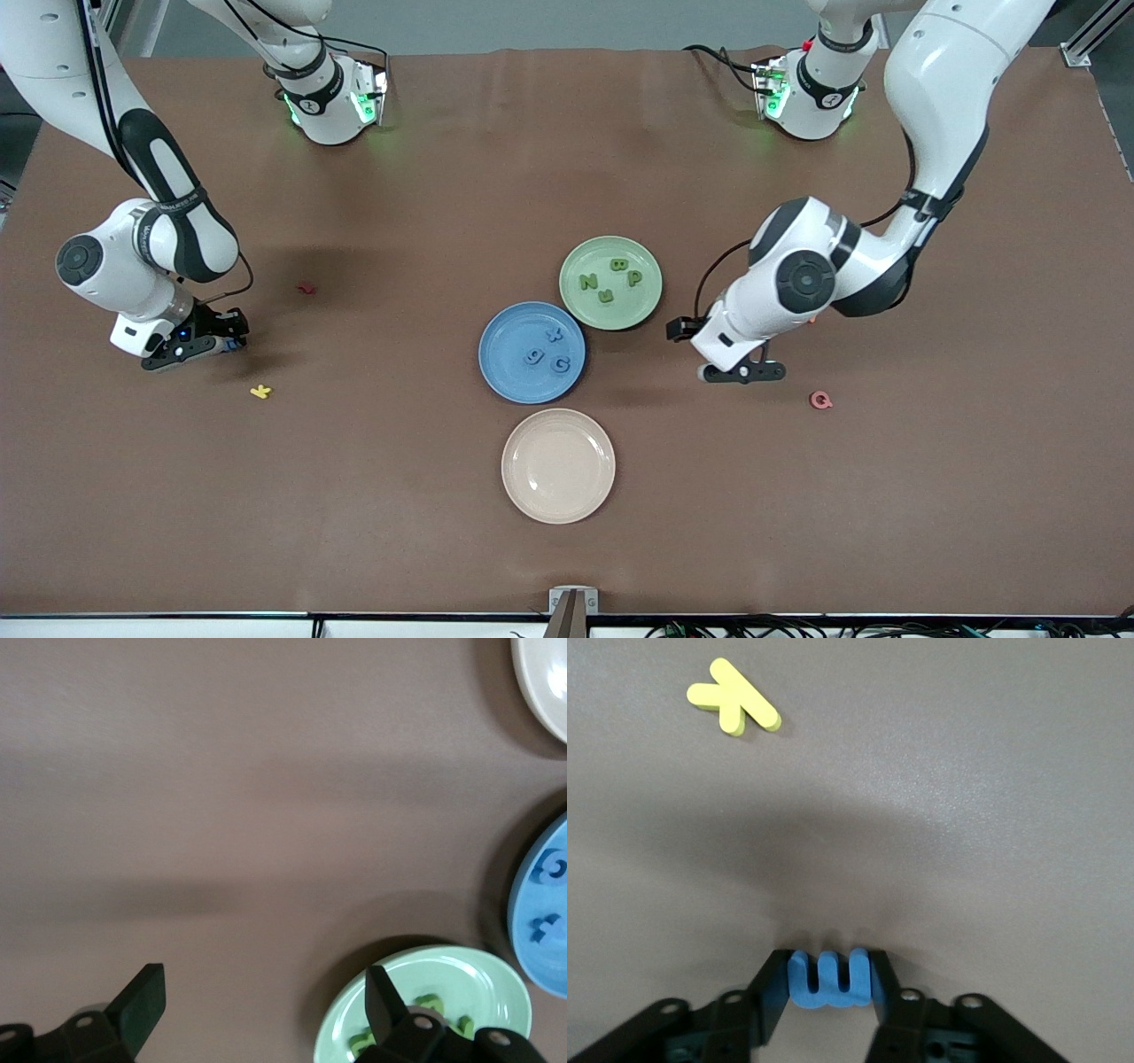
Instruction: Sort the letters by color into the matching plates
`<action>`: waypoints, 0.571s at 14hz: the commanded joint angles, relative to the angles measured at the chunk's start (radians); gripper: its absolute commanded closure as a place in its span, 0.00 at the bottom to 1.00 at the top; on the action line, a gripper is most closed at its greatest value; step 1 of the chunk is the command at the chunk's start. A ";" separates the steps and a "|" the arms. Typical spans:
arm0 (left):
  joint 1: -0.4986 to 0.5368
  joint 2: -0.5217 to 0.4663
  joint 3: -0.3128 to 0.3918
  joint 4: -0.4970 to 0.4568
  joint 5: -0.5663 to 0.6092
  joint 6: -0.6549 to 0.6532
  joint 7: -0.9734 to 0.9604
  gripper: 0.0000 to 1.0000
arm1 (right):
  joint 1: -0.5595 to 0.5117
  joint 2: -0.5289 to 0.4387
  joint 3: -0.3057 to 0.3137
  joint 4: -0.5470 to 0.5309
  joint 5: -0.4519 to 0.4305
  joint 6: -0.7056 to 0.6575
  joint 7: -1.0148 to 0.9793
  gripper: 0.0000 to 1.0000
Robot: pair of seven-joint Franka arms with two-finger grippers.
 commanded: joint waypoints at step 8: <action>0.003 -0.341 0.307 -0.125 -0.260 -0.171 0.521 0.03 | 0.199 -0.100 0.025 0.074 0.007 -0.276 0.457 1.00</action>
